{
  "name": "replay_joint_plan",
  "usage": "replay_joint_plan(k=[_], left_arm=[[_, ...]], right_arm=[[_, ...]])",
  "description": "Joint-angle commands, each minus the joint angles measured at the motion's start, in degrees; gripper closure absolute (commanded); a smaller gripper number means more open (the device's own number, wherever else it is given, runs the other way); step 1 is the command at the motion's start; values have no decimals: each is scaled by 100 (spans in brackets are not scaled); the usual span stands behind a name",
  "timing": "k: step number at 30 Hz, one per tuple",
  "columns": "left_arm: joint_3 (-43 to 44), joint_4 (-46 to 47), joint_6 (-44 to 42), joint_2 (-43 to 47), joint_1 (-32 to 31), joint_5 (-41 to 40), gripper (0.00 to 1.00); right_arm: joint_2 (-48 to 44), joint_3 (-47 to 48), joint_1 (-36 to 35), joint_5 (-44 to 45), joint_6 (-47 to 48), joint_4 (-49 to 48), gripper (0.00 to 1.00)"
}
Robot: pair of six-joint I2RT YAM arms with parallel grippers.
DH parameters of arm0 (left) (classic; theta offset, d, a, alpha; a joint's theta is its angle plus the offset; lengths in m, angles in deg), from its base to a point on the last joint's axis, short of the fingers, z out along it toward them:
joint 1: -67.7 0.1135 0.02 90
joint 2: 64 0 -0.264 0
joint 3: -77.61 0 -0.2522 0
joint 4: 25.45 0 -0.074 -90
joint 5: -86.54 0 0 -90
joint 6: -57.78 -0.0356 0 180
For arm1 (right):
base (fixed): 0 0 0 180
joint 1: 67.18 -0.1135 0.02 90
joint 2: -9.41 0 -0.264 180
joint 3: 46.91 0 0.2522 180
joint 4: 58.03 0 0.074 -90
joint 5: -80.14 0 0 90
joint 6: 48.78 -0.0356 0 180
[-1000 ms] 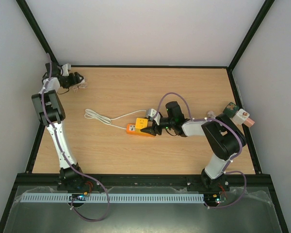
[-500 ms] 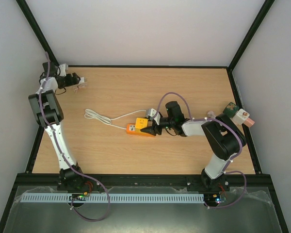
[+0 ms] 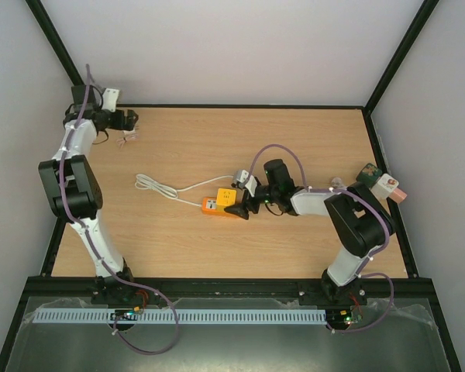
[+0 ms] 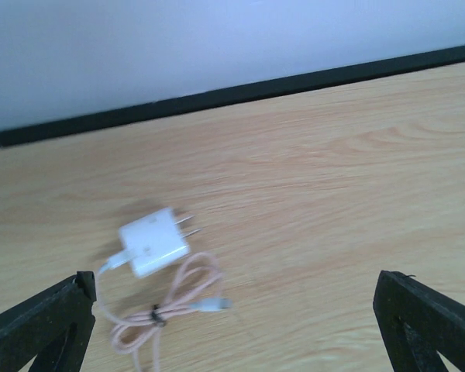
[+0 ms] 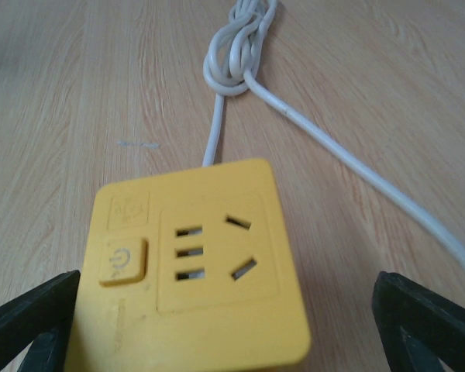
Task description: Pull the plug off the socket
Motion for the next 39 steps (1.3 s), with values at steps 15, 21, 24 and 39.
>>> replay_joint_plan(k=[15,21,24,39], left_arm=[[-1223,-1216,-2866,1747,-1034,2099,0],[-2057,-1592,-3396,2089,-2018,2278,0],[-2488,-1575,-3676,2319,-2592,2198,0],[-3137,-1177,-4377,2158,-4177,1389,2]], right_arm=[[-1214,344,289,390,-135,952,2],[-1114,522,527,-389,-606,886,2],[-1009,710,668,-572,-400,1231,2],[-1187,-881,549,-151,1007,294,2]])
